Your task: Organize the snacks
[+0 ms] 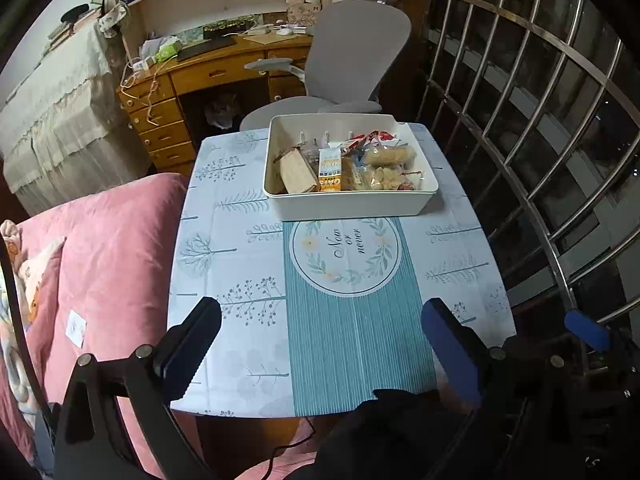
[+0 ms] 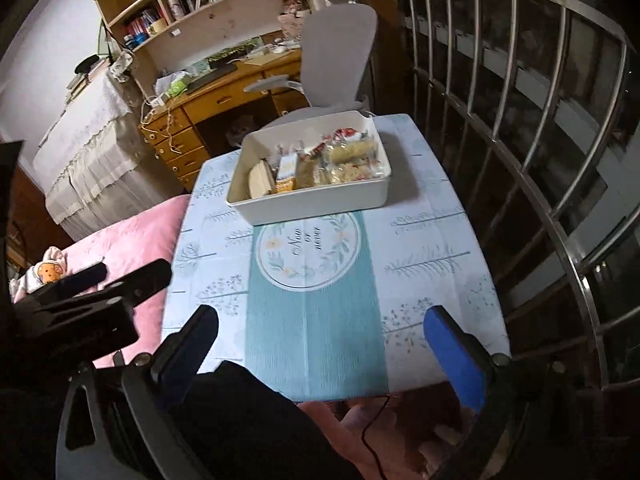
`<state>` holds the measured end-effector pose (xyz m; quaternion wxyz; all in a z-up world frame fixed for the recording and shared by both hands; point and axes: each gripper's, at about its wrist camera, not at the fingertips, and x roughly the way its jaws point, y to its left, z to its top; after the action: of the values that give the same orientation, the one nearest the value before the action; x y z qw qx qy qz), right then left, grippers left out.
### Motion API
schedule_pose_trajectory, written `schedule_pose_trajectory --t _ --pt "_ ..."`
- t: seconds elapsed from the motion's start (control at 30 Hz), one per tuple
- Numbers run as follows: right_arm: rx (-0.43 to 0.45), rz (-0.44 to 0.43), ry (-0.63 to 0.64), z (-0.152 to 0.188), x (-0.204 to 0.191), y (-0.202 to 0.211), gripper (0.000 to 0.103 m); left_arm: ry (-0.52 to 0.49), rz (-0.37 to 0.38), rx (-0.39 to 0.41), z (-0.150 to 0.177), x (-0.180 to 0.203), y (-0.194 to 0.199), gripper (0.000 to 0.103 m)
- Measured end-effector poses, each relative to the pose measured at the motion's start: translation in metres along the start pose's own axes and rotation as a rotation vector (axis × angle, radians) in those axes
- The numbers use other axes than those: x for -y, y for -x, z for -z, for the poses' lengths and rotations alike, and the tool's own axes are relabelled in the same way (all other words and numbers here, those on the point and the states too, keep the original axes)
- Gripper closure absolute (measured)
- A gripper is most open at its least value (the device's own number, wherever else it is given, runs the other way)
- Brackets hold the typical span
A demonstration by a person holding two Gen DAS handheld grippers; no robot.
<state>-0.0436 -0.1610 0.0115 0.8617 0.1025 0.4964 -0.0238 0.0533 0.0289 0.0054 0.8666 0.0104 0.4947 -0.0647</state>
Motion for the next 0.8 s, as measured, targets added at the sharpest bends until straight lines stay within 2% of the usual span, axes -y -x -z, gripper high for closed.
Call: schedule_pose_trajectory --t 0.17,0.27,0.8 --pt "0.049 0.014 0.014 -0.002 0.006 0.007 0.0 0.0 -0.03 0.01 0.001 0.009 -0.001 0.003" --pt "0.032 0.025 0.019 -0.003 0.009 0.002 0.0 0.005 -0.037 0.015 0.0 0.014 -0.003 0.003" --pt "0.068 0.023 0.028 -0.02 0.032 -0.003 0.0 -0.009 -0.079 0.029 -0.008 0.039 -0.016 0.001"
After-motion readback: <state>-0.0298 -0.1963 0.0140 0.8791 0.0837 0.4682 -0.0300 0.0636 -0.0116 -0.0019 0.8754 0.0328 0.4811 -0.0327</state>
